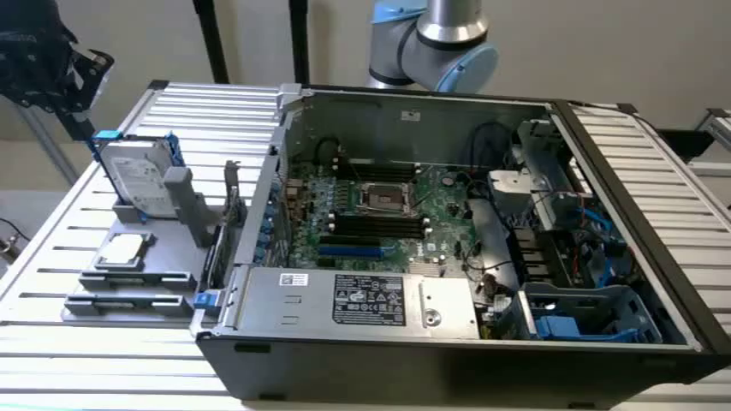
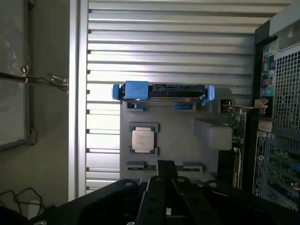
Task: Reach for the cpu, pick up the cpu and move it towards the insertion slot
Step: 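Pick up the cpu and move it towards the insertion slot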
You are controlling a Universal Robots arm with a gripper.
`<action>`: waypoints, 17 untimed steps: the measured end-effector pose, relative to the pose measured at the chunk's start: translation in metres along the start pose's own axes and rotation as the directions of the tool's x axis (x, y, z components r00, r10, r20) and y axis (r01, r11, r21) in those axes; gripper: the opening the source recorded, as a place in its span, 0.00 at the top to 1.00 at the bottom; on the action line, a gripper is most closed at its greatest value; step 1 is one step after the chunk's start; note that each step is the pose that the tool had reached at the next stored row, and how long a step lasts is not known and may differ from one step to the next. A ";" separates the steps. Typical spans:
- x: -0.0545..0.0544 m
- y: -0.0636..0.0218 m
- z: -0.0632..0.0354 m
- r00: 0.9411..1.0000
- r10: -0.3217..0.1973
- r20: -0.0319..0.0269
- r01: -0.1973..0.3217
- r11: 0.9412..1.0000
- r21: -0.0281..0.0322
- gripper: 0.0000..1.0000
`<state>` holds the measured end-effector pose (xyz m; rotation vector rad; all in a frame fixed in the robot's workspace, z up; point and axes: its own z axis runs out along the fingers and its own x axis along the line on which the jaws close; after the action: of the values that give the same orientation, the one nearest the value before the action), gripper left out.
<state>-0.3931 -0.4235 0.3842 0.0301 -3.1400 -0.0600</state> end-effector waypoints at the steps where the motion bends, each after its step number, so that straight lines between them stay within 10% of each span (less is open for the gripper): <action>1: 0.000 0.0000 0.0000 1.000 0.000 0.000 0.000 1.000 0.000 0.89; 17: 0.003 -0.0001 0.0052 1.000 0.000 0.000 0.000 1.000 0.000 0.89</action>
<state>-0.3966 -0.4235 0.3790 0.0299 -3.1400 -0.0596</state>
